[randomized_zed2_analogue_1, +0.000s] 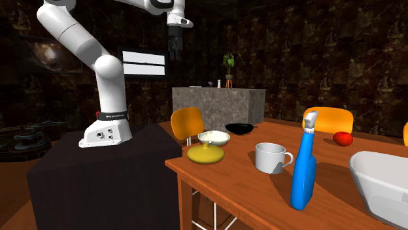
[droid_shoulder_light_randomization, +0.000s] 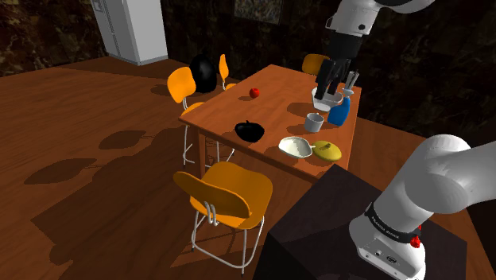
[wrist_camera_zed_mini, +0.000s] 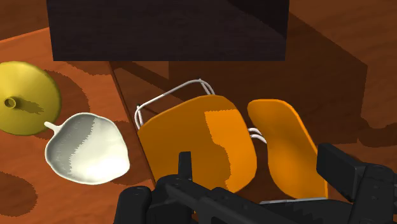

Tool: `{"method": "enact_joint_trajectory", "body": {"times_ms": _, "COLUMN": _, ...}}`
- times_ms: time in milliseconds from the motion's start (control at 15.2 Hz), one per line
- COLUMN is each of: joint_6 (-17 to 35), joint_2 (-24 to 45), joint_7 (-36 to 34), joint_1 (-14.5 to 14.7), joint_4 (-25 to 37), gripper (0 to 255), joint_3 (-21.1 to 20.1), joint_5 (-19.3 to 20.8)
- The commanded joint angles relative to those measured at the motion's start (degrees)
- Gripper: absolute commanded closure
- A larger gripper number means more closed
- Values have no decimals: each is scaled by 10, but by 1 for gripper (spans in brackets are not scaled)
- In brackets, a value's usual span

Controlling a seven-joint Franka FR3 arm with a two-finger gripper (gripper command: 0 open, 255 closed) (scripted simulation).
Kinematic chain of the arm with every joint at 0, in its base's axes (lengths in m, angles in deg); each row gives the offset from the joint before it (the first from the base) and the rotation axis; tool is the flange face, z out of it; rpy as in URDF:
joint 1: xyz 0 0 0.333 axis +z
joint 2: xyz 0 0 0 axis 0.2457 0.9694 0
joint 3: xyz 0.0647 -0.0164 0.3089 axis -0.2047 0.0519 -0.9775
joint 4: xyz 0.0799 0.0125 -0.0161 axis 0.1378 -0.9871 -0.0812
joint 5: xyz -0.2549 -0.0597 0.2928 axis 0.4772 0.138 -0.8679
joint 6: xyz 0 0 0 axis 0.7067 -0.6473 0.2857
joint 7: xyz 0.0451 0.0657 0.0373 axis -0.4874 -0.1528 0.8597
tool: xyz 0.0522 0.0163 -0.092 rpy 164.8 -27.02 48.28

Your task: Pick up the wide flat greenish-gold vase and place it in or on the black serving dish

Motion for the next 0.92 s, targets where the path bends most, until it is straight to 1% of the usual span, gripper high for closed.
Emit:
{"method": "enact_joint_trajectory", "body": {"times_ms": 0, "joint_6": 0, "joint_2": 0, "joint_7": 0, "joint_1": 0, "joint_4": 0, "gripper": 0, "joint_3": 0, "joint_5": 0}}
{"method": "enact_joint_trajectory", "body": {"times_ms": 462, "joint_6": 100, "joint_2": -5, "joint_7": 80, "joint_1": -32, "joint_4": -97, "gripper": 0, "joint_3": 59, "joint_5": 55}}
{"method": "enact_joint_trajectory", "body": {"times_ms": 858, "joint_6": 201, "joint_2": 31, "joint_7": 149, "joint_1": -65, "joint_4": -153, "gripper": 0, "joint_3": 118, "joint_5": 104}}
